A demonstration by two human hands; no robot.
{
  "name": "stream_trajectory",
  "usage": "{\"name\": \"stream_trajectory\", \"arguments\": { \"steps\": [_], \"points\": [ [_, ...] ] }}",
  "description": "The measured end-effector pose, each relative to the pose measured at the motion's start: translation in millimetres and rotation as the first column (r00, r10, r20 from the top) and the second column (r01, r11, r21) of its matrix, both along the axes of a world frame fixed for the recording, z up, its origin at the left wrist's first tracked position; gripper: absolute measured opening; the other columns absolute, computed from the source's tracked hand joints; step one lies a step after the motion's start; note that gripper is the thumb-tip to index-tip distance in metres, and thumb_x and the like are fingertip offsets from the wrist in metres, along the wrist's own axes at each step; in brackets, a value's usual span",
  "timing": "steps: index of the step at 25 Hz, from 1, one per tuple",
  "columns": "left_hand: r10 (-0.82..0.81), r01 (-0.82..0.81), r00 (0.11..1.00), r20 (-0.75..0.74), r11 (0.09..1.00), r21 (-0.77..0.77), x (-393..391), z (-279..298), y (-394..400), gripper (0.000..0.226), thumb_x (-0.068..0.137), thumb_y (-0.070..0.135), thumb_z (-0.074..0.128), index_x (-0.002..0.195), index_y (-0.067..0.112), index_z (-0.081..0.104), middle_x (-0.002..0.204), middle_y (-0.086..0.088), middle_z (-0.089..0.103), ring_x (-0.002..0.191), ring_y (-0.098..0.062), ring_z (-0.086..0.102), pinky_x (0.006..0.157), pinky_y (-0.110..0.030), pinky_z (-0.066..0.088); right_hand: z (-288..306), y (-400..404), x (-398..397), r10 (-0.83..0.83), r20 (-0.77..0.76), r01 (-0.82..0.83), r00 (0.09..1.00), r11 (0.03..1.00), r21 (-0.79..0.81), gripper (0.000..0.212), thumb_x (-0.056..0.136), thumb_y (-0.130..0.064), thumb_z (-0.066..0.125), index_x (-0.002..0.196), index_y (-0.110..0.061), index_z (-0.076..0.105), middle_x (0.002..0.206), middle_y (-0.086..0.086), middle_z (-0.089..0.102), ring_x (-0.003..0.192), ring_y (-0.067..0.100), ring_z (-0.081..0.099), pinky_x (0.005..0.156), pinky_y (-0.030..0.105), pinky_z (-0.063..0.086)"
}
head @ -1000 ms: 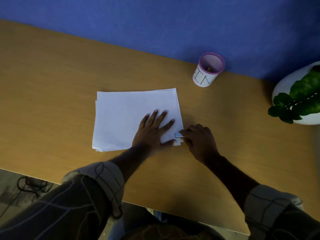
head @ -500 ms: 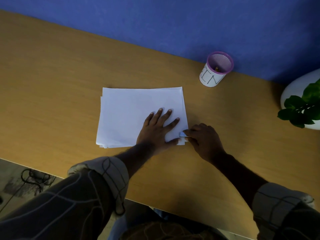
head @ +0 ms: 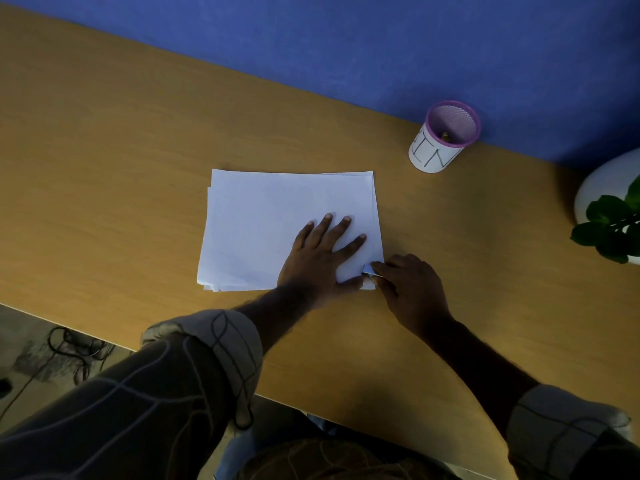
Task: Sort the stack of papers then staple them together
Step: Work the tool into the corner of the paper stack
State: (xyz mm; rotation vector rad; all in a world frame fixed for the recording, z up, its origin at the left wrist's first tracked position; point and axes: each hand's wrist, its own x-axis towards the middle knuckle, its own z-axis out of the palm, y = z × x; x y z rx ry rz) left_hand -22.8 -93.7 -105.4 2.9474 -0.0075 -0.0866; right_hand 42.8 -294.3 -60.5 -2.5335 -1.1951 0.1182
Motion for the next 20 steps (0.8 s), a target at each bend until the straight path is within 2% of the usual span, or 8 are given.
{"name": "stream_trajectory", "arguments": {
  "steps": [8, 13, 17, 20],
  "points": [
    [-0.006, 0.006, 1.0, 0.02, 1.0, 0.003, 0.1, -1.3, 0.4, 0.081, 0.088, 0.078, 0.033, 0.157, 0.036, 0.027, 0.17, -0.003, 0.018, 0.157, -0.034, 0.015, 0.124, -0.054, 0.02, -0.1, 0.7, -4.5, -0.051, 0.016, 0.05, 0.999, 0.999, 0.008, 0.03, 0.079, -0.006, 0.077, 0.109, -0.007, 0.072, 0.092, 0.013, 0.073, 0.075, 0.028, 0.065, 0.063, 0.039, 0.054],
    [0.005, -0.004, 0.999, 0.039, 1.0, -0.006, -0.7, -3.3, 0.3, 0.08, 0.089, 0.078, 0.034, 0.157, 0.038, 0.025, 0.17, -0.002, 0.017, 0.157, -0.033, 0.014, 0.125, -0.054, 0.018, -1.0, 9.3, 4.2, -0.199, -0.104, 0.207, 0.974, 0.976, 0.073, 0.023, 0.089, -0.015, 0.069, 0.112, -0.01, 0.073, 0.092, 0.009, 0.073, 0.081, 0.026, 0.065, 0.065, 0.028, 0.046],
    [-0.001, 0.001, 0.999, 0.043, 1.0, -0.004, -0.5, -4.6, 0.5, 0.081, 0.089, 0.078, 0.034, 0.158, 0.036, 0.025, 0.17, -0.003, 0.018, 0.157, -0.034, 0.015, 0.124, -0.055, 0.02, 0.3, 2.0, 16.3, -0.15, -0.208, 0.165, 0.967, 0.984, 0.061, 0.027, 0.091, -0.018, 0.066, 0.117, -0.011, 0.071, 0.096, 0.008, 0.073, 0.086, 0.024, 0.065, 0.074, 0.038, 0.054],
    [-0.023, 0.023, 0.998, 0.051, 1.0, 0.0, -1.4, -4.6, 0.6, 0.081, 0.089, 0.077, 0.037, 0.158, 0.036, 0.025, 0.17, -0.003, 0.02, 0.156, -0.036, 0.016, 0.123, -0.057, 0.021, 3.1, -7.6, 20.9, -0.059, -0.08, 0.058, 0.995, 0.998, -0.011, 0.026, 0.088, -0.014, 0.07, 0.114, -0.012, 0.071, 0.1, 0.008, 0.073, 0.088, 0.025, 0.065, 0.076, 0.04, 0.052]
  ]
}}
